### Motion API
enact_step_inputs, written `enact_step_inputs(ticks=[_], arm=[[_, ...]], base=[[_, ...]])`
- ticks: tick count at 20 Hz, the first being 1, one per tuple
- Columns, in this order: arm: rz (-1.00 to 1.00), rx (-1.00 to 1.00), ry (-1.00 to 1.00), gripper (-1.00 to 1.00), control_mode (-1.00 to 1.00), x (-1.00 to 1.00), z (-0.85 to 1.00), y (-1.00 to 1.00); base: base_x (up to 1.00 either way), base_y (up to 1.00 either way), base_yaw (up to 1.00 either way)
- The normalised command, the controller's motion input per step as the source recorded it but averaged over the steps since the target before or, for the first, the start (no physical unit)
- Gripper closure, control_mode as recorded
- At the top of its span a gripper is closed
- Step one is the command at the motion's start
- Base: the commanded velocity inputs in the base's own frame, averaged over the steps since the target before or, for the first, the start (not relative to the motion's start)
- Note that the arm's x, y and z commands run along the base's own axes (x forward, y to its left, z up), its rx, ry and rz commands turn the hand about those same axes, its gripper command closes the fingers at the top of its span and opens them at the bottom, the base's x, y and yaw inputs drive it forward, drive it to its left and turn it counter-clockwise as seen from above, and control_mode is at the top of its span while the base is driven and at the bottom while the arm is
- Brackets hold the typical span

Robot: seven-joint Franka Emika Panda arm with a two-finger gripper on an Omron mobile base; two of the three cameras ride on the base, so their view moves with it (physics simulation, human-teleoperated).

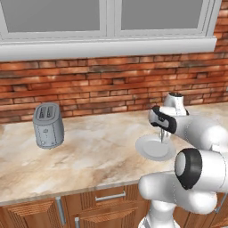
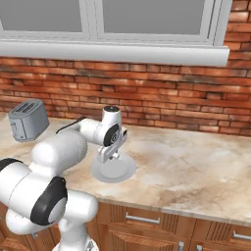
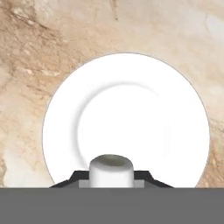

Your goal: Pick up the marshmallow and place it in the cup of hot chocolate on the dining counter.

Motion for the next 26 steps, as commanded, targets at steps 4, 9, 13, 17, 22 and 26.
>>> enact_step_inputs(ticks=[4,9,13,17,22,26], arm=[[-0.09,0.08,0.0,1.0,-1.0,-0.01,0.82,0.18],[-0.15,0.08,0.14,1.0,-1.0,0.0,0.8,0.33],[-0.2,0.08,0.32,1.0,-1.0,0.0,0.64,0.36],[-0.27,0.13,0.33,1.0,-1.0,-0.24,0.16,0.21],[-0.42,0.17,0.31,1.0,-1.0,-0.41,0.09,0.08],[-0.46,0.12,0.16,1.0,-1.0,-0.31,0.16,0.07]], base=[[0.0,0.0,0.0],[0.0,0.0,0.0],[0.0,0.0,0.0],[0.0,0.0,0.0],[0.0,0.0,0.0],[0.0,0.0,0.0]])
